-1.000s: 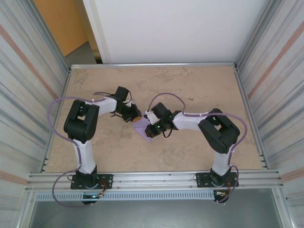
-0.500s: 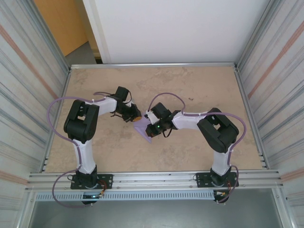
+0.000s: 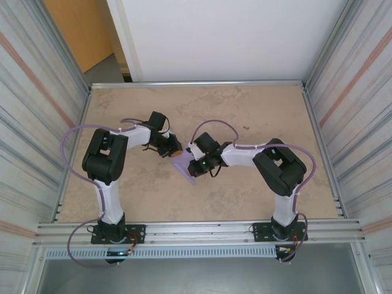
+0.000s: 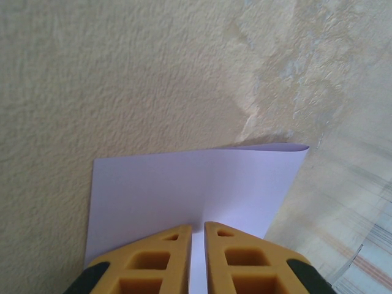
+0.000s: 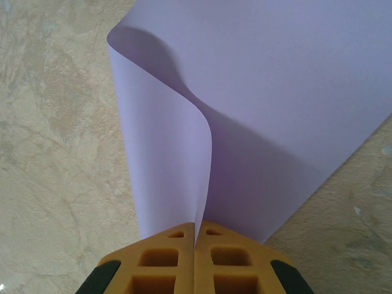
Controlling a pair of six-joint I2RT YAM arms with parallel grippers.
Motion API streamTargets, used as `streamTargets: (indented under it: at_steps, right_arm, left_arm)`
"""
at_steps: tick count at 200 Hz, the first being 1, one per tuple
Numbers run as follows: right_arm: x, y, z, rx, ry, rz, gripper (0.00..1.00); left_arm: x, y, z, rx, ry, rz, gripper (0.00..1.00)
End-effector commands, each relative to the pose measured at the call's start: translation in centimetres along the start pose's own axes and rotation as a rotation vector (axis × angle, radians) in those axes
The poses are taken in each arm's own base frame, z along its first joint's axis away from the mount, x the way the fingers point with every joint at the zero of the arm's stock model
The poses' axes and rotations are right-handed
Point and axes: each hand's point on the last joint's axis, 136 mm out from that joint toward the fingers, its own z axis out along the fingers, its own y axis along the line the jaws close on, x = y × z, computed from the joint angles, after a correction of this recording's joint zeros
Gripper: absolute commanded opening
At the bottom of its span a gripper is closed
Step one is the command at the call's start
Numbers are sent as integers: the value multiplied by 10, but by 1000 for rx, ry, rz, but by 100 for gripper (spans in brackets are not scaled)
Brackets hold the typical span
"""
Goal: Fold a paper plane with a square sheet of paper (pick it up from the middle)
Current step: Third fold the triangle at the center of the table.
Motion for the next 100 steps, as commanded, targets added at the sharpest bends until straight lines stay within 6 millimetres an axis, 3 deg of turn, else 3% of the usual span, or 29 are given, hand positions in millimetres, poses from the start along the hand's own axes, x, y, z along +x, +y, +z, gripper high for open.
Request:
streamTargets:
  at_steps: [1,35,69,100]
  right_arm:
    - [1,-11,4,38,21,31,6]
    - [6,-14,6,48,39,38,6]
    - [6,-15,7,52,43,40,6]
    - [6,-15,7,50,48,45,6]
  left_arm:
    - [10,14,9,-65,36,-5,16]
    - [5,-3,-4,-31,6,22,16]
    - [1,-26,-37,1,-83,66,18]
    - [11,-25,-53,15,-132,51,21]
